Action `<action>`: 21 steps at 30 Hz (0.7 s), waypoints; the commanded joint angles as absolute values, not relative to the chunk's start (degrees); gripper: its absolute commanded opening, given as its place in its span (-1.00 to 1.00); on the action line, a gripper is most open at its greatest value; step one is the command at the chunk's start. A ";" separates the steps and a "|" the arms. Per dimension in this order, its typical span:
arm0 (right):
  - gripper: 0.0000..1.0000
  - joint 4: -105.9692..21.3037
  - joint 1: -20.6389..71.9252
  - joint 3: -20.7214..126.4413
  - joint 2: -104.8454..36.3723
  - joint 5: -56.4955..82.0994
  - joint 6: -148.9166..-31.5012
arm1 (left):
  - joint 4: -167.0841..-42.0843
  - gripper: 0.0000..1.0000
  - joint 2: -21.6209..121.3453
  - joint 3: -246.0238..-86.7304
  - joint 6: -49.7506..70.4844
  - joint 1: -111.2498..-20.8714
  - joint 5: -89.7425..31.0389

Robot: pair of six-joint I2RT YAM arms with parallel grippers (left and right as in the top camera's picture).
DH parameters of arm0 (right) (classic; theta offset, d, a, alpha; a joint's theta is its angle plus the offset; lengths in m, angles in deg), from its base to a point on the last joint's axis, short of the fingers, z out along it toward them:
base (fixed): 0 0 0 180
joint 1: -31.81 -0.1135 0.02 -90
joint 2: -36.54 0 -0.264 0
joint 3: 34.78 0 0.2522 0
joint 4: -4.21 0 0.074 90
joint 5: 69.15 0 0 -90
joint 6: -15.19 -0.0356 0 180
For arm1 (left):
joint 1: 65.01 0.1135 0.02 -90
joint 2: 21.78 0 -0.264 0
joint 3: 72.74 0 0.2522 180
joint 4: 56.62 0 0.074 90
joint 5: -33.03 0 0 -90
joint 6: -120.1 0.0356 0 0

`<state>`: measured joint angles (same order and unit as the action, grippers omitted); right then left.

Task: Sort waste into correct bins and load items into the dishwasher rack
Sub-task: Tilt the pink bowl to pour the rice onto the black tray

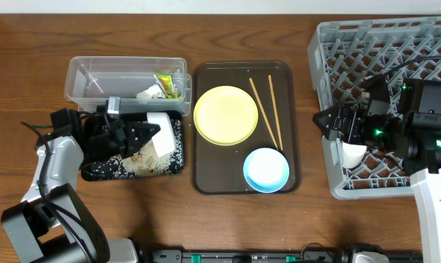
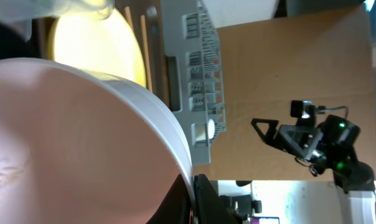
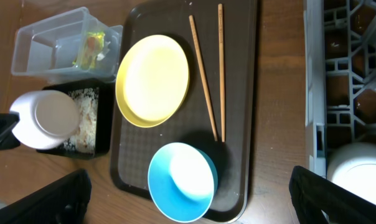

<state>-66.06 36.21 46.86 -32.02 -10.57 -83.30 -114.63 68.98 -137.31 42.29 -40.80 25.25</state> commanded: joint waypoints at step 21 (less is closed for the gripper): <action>0.99 -66.15 35.80 47.45 -32.04 -10.64 -82.89 | -112.16 -0.88 69.09 -137.29 37.87 -41.74 26.38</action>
<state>-66.06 36.23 46.86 -32.02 -10.57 -83.30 -110.87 68.98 -137.29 38.38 -41.35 24.74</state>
